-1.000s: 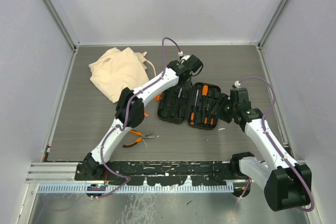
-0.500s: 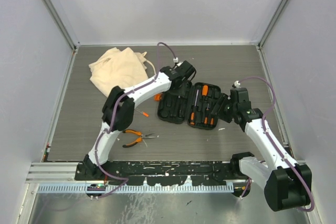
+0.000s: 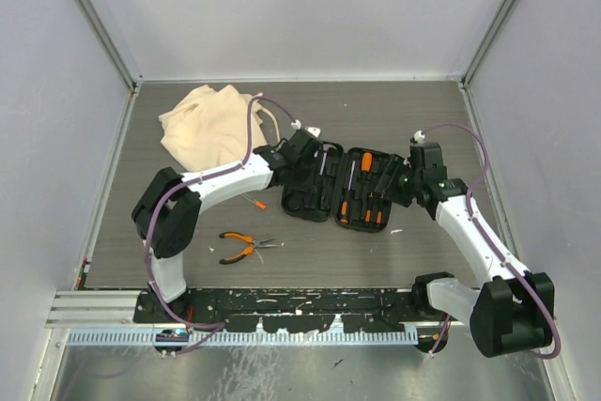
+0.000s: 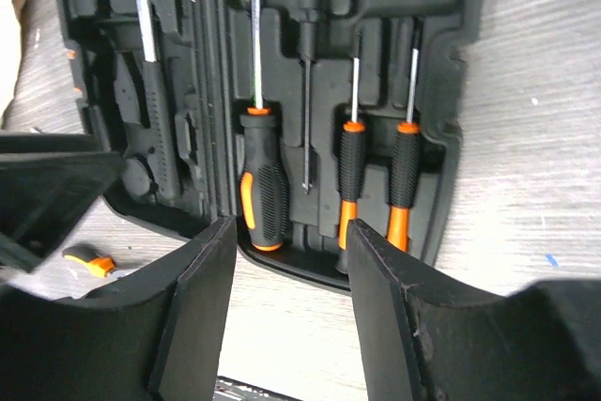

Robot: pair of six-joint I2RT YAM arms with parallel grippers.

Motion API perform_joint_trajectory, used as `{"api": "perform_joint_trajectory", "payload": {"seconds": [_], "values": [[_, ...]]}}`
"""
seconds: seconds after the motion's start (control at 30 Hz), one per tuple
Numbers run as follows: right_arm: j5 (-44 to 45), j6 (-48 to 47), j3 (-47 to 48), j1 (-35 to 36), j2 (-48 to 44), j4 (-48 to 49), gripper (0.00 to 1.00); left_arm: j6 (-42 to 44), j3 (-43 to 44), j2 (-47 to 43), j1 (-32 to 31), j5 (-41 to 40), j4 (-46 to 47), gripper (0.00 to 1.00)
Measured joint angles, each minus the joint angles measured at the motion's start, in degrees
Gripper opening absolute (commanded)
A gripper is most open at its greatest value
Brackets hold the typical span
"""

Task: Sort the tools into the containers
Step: Place the hammer in the storage box.

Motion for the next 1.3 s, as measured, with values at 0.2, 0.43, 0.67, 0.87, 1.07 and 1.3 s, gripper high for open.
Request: {"api": "perform_joint_trajectory", "payload": {"seconds": [0.2,0.43,0.67,0.87,1.07,1.3], "values": [[-3.04,0.5,2.8,0.0,3.63,1.57,0.55,-0.24,-5.03,0.0,-0.04,3.1,6.01,0.44],[-3.91,1.4,2.8,0.0,3.15,1.57,0.55,-0.31,-4.83,2.14,-0.13,5.95,10.58,0.43],[-3.96,1.6,2.8,0.0,1.92,1.55,0.55,-0.52,-4.83,4.66,-0.17,6.69,11.19,0.41],[-3.98,1.62,2.8,0.0,1.92,1.57,0.55,-1.27,-5.07,4.66,-0.22,8.13,12.02,0.32],[-4.66,1.79,2.78,0.0,2.27,2.36,0.55,-1.36,-6.49,4.59,-0.15,9.03,14.19,0.36],[-5.25,1.84,4.26,0.17,6.21,3.32,0.53,-1.29,-8.94,1.99,-0.28,8.68,15.43,0.46]]}}
